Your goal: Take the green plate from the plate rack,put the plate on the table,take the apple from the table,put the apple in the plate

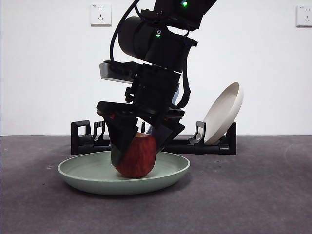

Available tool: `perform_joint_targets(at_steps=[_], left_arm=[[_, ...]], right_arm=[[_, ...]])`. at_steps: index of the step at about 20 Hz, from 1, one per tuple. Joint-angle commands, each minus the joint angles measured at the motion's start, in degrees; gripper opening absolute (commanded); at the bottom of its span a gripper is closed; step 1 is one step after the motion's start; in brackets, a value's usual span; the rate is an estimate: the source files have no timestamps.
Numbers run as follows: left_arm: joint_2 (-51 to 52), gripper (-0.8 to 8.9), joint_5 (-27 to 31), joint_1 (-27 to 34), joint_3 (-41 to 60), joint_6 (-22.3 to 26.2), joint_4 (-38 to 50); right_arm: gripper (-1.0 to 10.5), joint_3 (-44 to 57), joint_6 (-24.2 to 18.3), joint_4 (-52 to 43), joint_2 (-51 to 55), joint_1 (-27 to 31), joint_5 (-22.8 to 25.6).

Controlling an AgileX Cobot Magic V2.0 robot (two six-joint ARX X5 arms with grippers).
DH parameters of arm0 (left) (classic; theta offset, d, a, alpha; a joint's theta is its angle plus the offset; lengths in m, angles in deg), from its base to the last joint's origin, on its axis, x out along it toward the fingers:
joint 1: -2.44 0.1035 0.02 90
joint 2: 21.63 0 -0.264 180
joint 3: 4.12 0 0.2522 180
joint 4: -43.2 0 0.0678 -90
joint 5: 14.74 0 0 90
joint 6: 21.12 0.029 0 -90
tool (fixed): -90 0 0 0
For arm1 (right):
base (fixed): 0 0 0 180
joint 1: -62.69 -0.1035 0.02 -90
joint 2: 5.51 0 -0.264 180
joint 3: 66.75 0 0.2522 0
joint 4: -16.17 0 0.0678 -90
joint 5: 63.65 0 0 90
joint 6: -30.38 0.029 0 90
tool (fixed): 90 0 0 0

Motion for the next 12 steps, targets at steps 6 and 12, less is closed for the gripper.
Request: perform_joint_targets(at_steps=[6,12], left_arm=[[0.00,3.82,-0.07,-0.15,-0.15,-0.59,0.11],[0.00,3.82,0.02,-0.15,-0.15,-0.59,0.11]], right_arm=[[6.6,0.39,0.07,-0.13,-1.20,-0.42,-0.04],[6.6,0.39,0.02,1.99,6.36,-0.39,1.38]])
